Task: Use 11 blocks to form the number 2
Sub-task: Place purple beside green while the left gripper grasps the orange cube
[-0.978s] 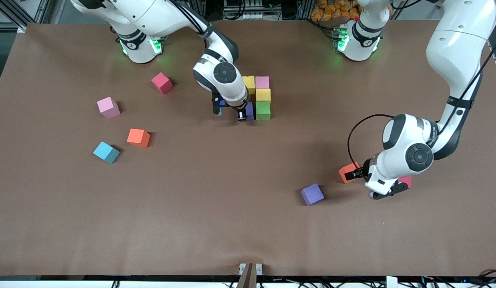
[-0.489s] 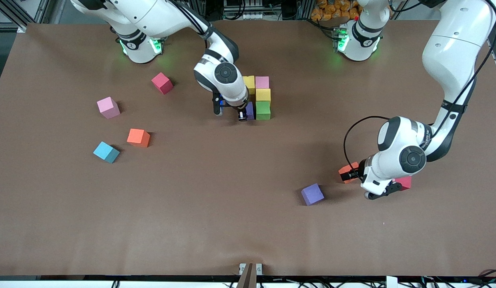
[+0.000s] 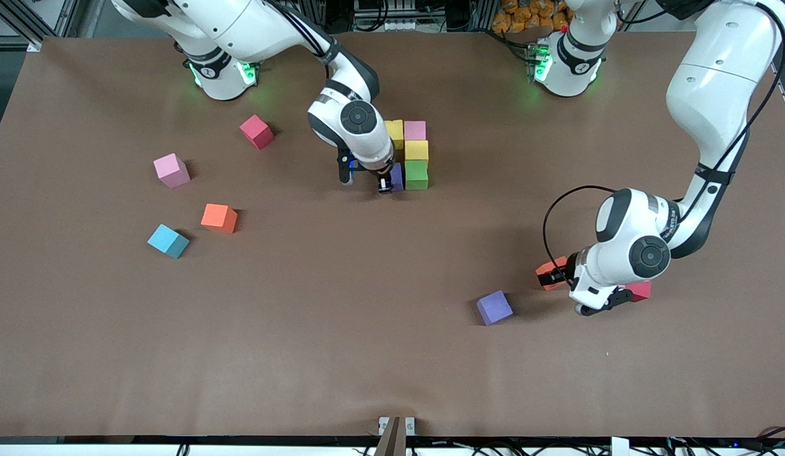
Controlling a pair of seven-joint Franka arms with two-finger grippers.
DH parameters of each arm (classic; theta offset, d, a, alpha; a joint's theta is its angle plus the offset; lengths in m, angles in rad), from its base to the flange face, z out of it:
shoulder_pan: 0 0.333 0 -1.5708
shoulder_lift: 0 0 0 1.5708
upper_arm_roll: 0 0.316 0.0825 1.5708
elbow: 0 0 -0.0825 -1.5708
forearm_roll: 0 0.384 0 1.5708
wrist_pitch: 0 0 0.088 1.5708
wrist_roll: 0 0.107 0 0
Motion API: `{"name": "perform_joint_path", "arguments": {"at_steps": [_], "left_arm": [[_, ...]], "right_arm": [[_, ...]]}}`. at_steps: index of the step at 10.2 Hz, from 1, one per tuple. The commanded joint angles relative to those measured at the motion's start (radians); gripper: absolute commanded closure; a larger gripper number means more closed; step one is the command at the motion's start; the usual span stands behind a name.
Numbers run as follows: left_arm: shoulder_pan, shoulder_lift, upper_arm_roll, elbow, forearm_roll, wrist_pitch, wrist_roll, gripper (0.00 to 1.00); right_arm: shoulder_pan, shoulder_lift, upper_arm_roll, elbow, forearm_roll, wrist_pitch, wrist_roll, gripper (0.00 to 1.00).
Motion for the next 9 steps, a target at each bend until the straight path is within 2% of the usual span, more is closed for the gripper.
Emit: {"name": "perform_joint_path", "arguments": {"at_steps": [1, 4, 5, 7, 9], "left_arm": [[-0.005, 0.016, 0.002, 0.012, 0.031, 0.007, -0.007, 0.0], [-0.006, 0.018, 0.002, 0.015, 0.031, 0.006, 0.014, 0.0], [-0.005, 0.016, 0.002, 0.016, 0.031, 0.006, 0.049, 0.11], [0.0, -0.011, 0.001, 0.015, 0.032, -0.002, 0.1, 0.24], [0.0, -0.01, 0.001, 0.019, 0.031, -0.002, 0.134, 0.36]], "right_arm": [[0.037, 0.019, -0.034, 0.029, -0.02, -0.005, 0.035, 1.0], [0.049, 0.021, -0.034, 0.029, -0.022, -0.005, 0.035, 1.0], [0.051, 0.021, -0.034, 0.027, -0.022, -0.005, 0.035, 1.0], [0.065, 0.019, -0.035, 0.027, -0.023, -0.005, 0.035, 1.0], [0.1, 0.019, -0.072, 0.026, -0.025, -0.01, 0.035, 1.0]]}}
